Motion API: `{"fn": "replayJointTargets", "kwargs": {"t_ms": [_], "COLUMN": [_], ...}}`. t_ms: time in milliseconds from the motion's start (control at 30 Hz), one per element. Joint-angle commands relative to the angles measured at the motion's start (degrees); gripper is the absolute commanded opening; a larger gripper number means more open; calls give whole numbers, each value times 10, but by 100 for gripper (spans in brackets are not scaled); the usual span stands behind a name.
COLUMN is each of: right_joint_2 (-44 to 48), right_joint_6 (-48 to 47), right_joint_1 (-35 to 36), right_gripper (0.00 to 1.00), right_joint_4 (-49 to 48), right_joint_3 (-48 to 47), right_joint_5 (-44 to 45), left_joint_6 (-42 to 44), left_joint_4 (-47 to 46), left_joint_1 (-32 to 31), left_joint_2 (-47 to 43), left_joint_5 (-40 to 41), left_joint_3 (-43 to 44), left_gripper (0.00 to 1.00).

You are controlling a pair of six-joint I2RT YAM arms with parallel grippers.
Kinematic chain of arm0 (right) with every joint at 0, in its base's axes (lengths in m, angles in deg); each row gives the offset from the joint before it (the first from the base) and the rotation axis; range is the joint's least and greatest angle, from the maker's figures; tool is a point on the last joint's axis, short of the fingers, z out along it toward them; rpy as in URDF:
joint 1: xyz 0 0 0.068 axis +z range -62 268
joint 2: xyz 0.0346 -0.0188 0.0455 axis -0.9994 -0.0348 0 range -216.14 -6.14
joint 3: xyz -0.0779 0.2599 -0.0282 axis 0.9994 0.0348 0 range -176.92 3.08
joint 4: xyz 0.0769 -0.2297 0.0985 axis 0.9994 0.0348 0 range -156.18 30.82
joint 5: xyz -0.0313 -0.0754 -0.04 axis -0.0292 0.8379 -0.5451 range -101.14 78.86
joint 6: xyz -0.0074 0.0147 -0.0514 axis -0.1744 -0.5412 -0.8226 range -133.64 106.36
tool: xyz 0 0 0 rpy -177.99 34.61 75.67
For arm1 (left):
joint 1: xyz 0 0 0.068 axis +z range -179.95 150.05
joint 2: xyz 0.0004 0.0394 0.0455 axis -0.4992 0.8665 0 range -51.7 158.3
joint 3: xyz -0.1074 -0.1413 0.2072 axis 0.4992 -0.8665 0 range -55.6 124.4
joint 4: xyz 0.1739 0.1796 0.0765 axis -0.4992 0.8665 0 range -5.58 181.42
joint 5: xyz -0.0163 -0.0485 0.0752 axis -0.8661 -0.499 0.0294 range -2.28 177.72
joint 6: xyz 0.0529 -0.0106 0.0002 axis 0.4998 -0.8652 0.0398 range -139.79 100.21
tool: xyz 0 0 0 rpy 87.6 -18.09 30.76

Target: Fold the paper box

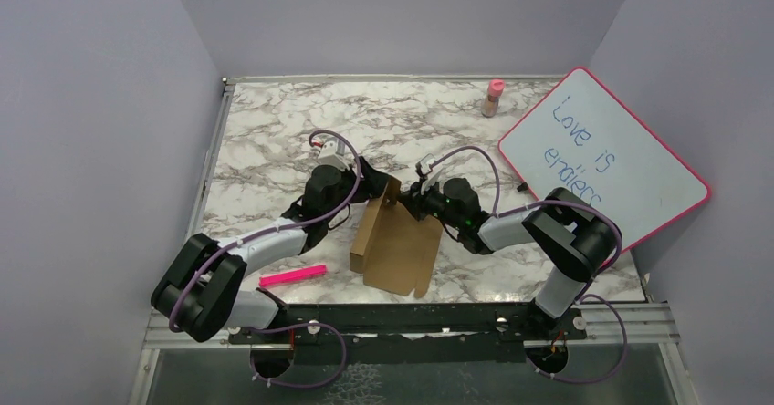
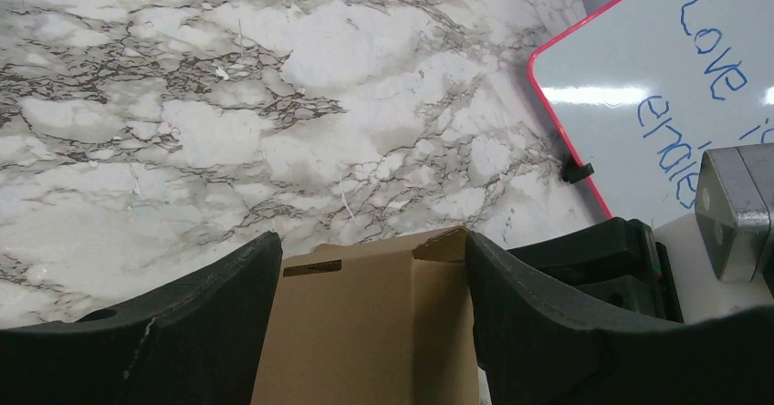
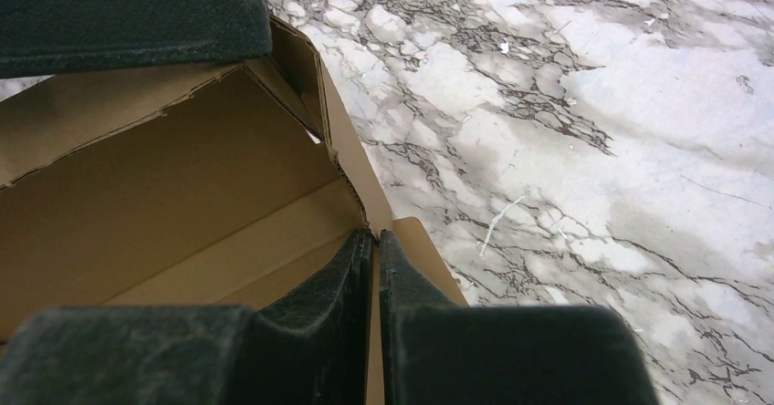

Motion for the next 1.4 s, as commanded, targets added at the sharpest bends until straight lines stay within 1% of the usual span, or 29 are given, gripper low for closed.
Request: {"fn": "replayJointTargets", "kwargs": {"t_ms": [0, 167, 367, 467, 667, 900, 1033, 1100, 1167, 1200, 1367], "right_joint_2": [-1, -2, -3, -2, -3, -3, 4, 11, 20, 26, 61], "right_joint_6": [-9, -10, -12, -14, -18, -23, -22, -24, -28, -32, -58], "right_joint_1": [7, 8, 11, 12, 15, 19, 19, 19, 19, 19, 19], "right_gripper": [11, 11, 11, 11, 11, 11, 12, 12, 14, 14, 20], "right_joint_4": [-8, -6, -5, -2, 0, 3, 0, -4, -4, -1, 8], "right_joint_3": [6, 5, 3, 3, 1, -1, 2, 7, 10, 10, 20], "right_joint_5": [-7, -6, -5, -5, -5, 0, -2, -5, -4, -5, 3], "left_joint_6": [-13, -28, -41, -49, -53, -53, -39, -28, -18, -13, 10], "left_joint_4": [-35, -41, -41, -41, -42, -41, -41, -42, -42, -42, -42], "left_joint_1": [2, 2, 2, 3, 4, 4, 4, 4, 4, 4, 4], "left_joint_2": [-20, -25, -12, -2, 24, 34, 31, 28, 25, 24, 21], "left_joint_5": [15, 27, 43, 55, 53, 51, 53, 54, 55, 55, 48], "left_joint_3": [-14, -16, -6, -5, 5, 4, -9, -17, -23, -25, -26], "left_gripper": [76, 80, 80, 76, 68, 66, 63, 58, 51, 49, 49]}}
